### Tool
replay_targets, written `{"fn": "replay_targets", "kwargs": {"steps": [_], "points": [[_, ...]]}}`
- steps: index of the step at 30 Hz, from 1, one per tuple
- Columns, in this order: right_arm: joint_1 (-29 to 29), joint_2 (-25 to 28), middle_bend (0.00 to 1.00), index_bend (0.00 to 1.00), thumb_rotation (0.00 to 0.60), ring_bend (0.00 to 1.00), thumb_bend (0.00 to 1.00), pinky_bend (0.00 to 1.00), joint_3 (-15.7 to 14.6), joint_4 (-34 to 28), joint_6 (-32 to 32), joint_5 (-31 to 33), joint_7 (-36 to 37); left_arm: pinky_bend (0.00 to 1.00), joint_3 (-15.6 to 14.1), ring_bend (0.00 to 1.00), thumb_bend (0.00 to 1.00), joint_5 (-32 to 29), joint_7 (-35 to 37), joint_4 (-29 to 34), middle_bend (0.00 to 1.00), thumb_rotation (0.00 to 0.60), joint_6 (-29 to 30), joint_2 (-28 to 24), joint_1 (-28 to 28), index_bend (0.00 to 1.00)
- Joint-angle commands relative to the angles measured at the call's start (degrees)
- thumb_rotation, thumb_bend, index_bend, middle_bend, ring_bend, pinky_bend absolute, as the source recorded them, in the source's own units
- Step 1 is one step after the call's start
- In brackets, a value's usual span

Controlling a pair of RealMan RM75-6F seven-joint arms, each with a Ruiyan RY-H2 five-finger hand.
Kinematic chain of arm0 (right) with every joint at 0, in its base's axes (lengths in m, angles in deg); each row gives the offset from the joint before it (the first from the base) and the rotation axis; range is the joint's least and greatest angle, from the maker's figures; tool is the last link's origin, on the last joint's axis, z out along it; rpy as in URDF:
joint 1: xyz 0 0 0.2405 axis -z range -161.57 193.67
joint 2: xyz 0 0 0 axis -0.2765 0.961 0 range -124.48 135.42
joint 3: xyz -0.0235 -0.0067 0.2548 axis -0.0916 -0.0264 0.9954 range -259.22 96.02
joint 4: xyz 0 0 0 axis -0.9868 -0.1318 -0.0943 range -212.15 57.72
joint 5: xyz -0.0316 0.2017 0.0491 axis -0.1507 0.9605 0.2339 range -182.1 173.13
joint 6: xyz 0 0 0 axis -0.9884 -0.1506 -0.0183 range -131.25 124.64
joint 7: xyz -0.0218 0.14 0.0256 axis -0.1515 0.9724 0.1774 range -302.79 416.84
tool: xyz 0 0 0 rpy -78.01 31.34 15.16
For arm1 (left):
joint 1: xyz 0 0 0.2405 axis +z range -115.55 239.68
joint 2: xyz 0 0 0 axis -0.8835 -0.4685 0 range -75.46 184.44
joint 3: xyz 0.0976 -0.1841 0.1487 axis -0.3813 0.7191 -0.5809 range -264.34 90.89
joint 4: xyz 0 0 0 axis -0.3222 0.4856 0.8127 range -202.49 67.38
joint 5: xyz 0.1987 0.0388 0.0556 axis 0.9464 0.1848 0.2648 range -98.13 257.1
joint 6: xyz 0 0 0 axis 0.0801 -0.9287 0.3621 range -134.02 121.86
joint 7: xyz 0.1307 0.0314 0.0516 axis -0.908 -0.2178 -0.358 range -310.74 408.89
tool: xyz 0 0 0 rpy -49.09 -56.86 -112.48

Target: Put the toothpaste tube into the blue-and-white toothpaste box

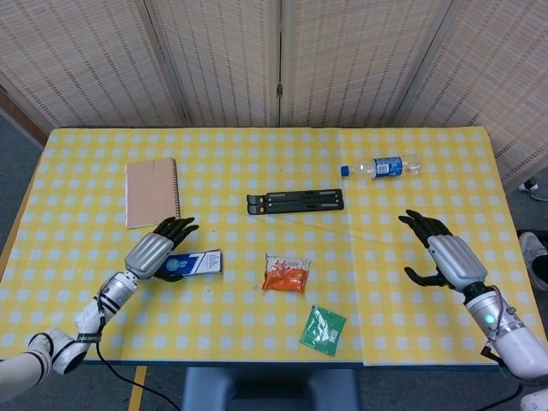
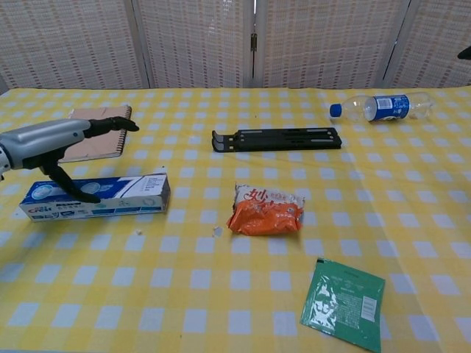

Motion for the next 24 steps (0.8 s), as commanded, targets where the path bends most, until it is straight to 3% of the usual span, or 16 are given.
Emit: {"fn": "replay_targets", "kwargs": {"steps": [1,6,9,13,18,24], "points": [[0.17,0.36,0.00,0.00,0.600,0.00,0.39,0.00,-0.23,0.13,0.43,-1.12,0.49,0.00,0.95,0.00,0.14,-0.84,3.72,8.55,0.00,0.600,3.03,-6.33,1.32,0.03],[2.76,-0.63,0.00,0.00,0.600,0.00,0.39,0.00,-1.11,1.17,6.34,-3.85,-2.48,0.00,-1.36,0.00,0.15,-0.32,7.47,21.57,0.00,0.600,8.07,-17.47,5.93,0.05],[5.91,-3.61,0.00,0.00,0.600,0.00,0.39,0.00,-2.13,3.14,12.97,-4.61,-9.34,0.00,-2.42,0.00,0.15,-2.99,1.63,25.08,0.01,0.600,15.34,-21.64,12.82,0.08],[11.29,-11.03,0.00,0.00,0.600,0.00,0.39,0.00,-3.62,7.74,23.08,-4.00,-19.45,0.00,-4.67,0.00,0.15,-10.78,-13.54,27.41,0.01,0.600,18.56,-23.29,21.11,0.10],[15.59,-17.51,0.00,0.00,0.600,0.00,0.39,0.00,-4.82,14.23,28.62,-2.74,-21.50,0.00,-3.73,0.00,0.15,-15.41,-26.10,27.76,0.01,0.600,23.43,-19.97,26.22,0.08],[17.57,-18.15,0.00,0.00,0.600,0.00,0.39,0.00,-4.79,14.60,34.26,-7.03,-22.71,0.00,-2.92,0.00,0.15,-8.64,-28.79,30.01,0.01,0.600,31.88,-20.00,28.98,0.07]]}}
